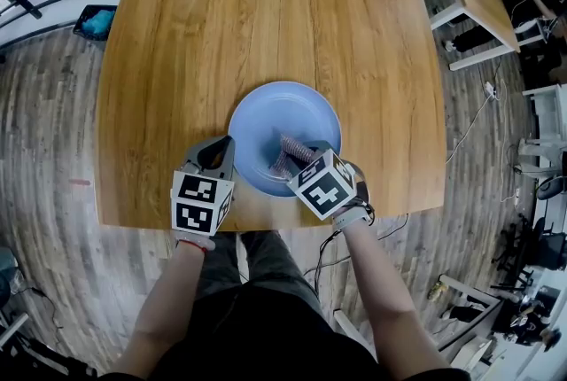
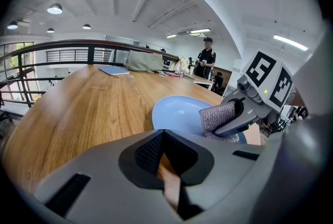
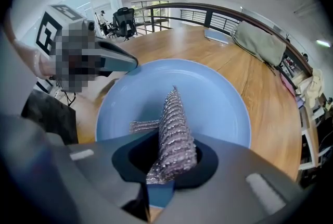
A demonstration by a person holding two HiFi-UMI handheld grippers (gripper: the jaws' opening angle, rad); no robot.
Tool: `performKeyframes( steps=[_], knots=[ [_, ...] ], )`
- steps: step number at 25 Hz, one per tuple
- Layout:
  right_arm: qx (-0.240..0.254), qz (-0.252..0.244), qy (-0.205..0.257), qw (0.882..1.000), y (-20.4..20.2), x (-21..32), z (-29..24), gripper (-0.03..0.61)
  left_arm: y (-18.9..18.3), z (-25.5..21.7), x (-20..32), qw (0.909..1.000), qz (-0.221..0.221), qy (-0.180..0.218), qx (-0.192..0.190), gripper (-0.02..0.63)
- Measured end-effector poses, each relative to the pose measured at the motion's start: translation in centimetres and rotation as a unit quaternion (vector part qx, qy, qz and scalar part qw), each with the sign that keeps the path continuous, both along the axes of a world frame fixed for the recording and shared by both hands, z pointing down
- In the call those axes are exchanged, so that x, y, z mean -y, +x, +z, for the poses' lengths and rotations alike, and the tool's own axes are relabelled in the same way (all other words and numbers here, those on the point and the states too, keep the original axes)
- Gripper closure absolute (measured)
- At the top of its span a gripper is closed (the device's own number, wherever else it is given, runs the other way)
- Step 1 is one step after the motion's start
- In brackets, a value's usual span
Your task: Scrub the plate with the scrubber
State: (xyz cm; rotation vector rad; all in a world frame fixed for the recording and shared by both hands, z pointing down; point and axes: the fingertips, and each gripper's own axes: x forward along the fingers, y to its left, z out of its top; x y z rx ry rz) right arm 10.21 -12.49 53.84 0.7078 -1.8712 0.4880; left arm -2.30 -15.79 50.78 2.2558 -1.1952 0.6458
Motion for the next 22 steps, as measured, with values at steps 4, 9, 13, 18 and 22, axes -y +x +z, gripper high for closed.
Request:
performKeyframes(
  steps=[4, 9, 13, 18, 22],
  knots=[
    [0.014, -0.025, 0.005, 1.0, -2.0, 0.2, 0.0, 0.506, 0.1, 0.0, 0.0, 1.0, 0.001, 0.0, 0.0, 0.618],
    [0.018, -0.056, 0.039, 0.998, -4.2, 1.1, -0.1, 0.506, 0.1, 0.0, 0.0, 1.0, 0.004, -0.001, -0.001, 0.617],
    [0.038, -0.047, 0.052, 0.997, -5.4, 2.4, -0.1, 0.505, 0.1, 0.0, -0.1, 1.0, 0.006, 0.0, -0.001, 0.617],
    [0.041, -0.039, 0.088, 0.994, -6.4, 5.0, -0.3, 0.505, 0.1, -0.1, -0.1, 1.0, 0.007, -0.004, -0.004, 0.618],
    [0.04, -0.029, 0.101, 0.994, -6.5, 6.9, -0.3, 0.505, 0.1, 0.0, -0.2, 0.9999, 0.008, -0.005, -0.005, 0.617]
  ],
)
